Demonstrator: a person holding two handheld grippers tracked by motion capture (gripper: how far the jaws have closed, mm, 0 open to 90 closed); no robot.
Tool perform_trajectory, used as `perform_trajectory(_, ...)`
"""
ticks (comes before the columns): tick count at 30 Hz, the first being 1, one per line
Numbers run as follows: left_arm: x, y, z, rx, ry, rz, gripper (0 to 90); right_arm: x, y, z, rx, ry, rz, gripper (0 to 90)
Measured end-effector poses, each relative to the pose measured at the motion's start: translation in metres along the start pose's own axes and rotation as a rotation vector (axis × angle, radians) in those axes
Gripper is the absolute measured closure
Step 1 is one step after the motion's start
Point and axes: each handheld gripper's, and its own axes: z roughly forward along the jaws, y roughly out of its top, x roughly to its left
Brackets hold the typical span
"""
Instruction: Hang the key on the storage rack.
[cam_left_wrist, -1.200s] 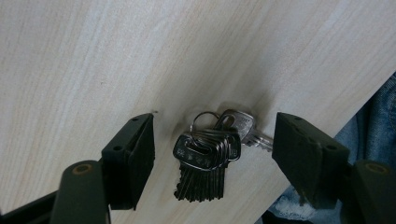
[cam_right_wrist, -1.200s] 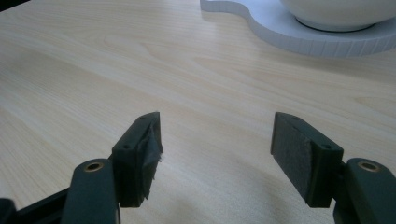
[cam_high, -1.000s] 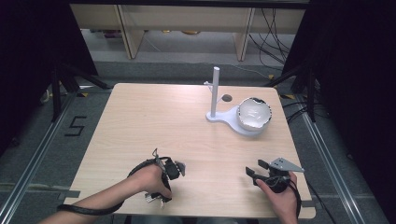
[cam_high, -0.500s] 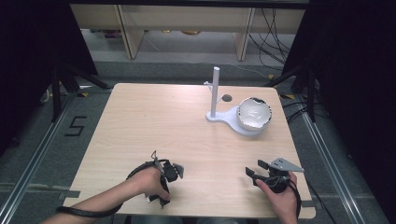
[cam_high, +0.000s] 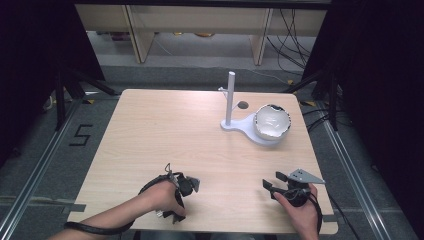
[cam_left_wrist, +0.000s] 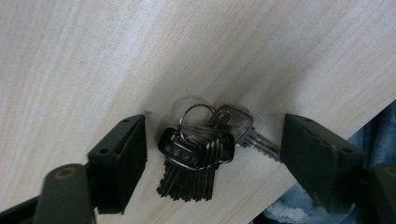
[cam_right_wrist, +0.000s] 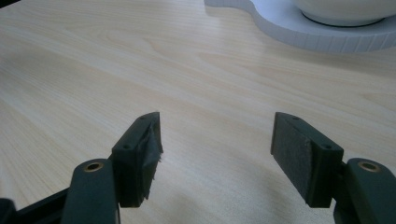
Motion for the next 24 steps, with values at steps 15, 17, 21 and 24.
perform_trajectory(15,0.0033,0.0018,-0.0028,-0.008,-0.034,-0.032,23.1,0.0026,-0.0002,-0.0002,0.01,0.004,0.028,34.3)
perform_trajectory(17,0.0022,0.0017,-0.0029,0.001,-0.022,-0.027,23.0,0.0026,-0.0002,-0.0002,0.01,0.005,0.028,34.3)
perform_trajectory(21,0.0026,-0.0003,-0.0001,0.024,-0.016,-0.017,21.8,0.0028,-0.0003,-0.0001,0.013,0.008,0.03,34.3)
perform_trajectory(24,0.0043,-0.0016,0.0012,0.016,-0.022,-0.031,19.9,0.0033,-0.0004,0.0006,0.01,0.009,0.035,34.3)
